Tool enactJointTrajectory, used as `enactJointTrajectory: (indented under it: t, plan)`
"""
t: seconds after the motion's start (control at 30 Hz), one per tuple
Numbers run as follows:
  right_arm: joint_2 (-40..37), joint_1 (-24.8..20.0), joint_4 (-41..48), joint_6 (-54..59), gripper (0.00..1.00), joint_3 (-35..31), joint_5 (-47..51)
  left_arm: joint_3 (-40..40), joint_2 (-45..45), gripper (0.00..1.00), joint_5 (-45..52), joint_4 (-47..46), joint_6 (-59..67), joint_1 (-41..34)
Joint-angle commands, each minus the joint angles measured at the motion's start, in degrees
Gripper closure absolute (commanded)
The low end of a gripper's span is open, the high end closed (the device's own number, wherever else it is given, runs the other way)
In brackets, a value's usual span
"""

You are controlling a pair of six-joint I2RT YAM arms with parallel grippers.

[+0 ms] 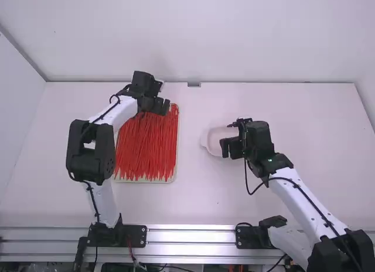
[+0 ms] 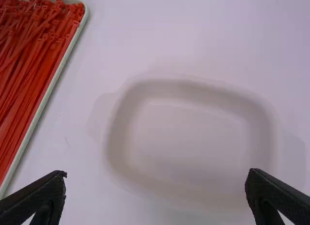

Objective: Fasten the cable tie

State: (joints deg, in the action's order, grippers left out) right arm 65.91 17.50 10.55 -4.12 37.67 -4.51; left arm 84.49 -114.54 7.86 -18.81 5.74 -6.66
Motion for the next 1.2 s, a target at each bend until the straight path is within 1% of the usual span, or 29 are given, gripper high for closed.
enactJointTrajectory:
  t: [0.0, 0.03, 0.13, 0.2, 0.33, 0.73, 0.9, 0.97, 1.1, 1.17]
  plan:
    - [0.3, 0.1, 0.0, 0.1, 0.01, 2.1, 0.0, 0.0, -0.9, 0.05, 0.2, 0.1, -1.7, -0.1]
    - [0.4, 0.1, 0.0, 0.1, 0.01, 2.1, 0.0, -0.5, -0.9, 0.11, 0.5, 0.9, -0.4, -0.1]
    - [0.4, 0.1, 0.1, 0.1, 0.01, 2.1, 0.0, -1.8, -0.9, 0.17, 3.6, 3.0, 4.6, -0.1]
    - [0.4, 0.1, 0.2, 0.1, 0.01, 2.1, 0.0, -3.4, -0.9, 0.17, 5.2, 5.1, 6.8, -0.1]
    - [0.4, 0.1, 0.2, 0.1, 0.01, 2.1, 0.1, -5.1, -0.9, 0.14, 4.8, 7.6, 6.8, -0.1]
    - [0.4, 0.1, 0.2, 0.1, 0.01, 2.1, 0.0, -7.3, -0.9, 0.12, 4.6, 8.8, 4.1, -0.1]
    - [0.4, 0.1, 0.2, 0.1, 0.01, 2.1, 0.0, -8.3, -0.9, 0.12, -2.1, 8.2, -3.3, -0.1]
    - [0.4, 0.1, 0.2, 0.1, 0.01, 2.1, 0.0, -8.3, -0.9, 0.14, -4.0, 8.1, -5.0, -0.1]
    - [0.4, 0.1, 0.2, 0.1, 0.01, 2.1, 0.1, -8.3, -0.9, 0.28, -4.3, 8.4, -5.2, -0.1]
    - [0.4, 0.1, 0.2, 0.1, 0.01, 2.1, 0.0, -8.3, -0.9, 0.33, -4.3, 8.5, -5.1, -0.1]
